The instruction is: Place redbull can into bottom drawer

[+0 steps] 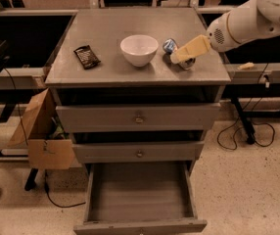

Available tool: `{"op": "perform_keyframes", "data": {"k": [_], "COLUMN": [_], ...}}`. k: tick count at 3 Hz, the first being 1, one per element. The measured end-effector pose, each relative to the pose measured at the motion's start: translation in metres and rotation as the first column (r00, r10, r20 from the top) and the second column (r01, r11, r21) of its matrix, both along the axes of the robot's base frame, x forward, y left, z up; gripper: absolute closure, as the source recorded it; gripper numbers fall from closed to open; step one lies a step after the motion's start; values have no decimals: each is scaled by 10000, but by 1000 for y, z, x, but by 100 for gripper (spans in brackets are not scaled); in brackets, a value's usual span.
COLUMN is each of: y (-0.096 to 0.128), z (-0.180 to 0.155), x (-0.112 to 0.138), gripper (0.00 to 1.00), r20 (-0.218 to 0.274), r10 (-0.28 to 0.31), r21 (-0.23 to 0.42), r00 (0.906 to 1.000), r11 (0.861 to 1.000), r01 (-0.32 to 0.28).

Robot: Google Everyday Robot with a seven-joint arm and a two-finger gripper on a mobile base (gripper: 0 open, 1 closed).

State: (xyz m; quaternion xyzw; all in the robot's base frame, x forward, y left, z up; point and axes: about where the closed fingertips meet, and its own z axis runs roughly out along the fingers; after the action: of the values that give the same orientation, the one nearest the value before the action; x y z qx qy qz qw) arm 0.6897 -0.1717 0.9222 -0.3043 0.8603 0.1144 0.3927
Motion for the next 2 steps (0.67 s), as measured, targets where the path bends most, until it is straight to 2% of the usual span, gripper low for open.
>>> {"op": "perform_keyframes", "data": {"k": [2], "y": [9], "z": [-32], "x": [19], "gripper": [0], "r20": [-137], "r10": [-518], "r21": [632], "r00": [9986], "r11": [9966], "r01": [526]}}
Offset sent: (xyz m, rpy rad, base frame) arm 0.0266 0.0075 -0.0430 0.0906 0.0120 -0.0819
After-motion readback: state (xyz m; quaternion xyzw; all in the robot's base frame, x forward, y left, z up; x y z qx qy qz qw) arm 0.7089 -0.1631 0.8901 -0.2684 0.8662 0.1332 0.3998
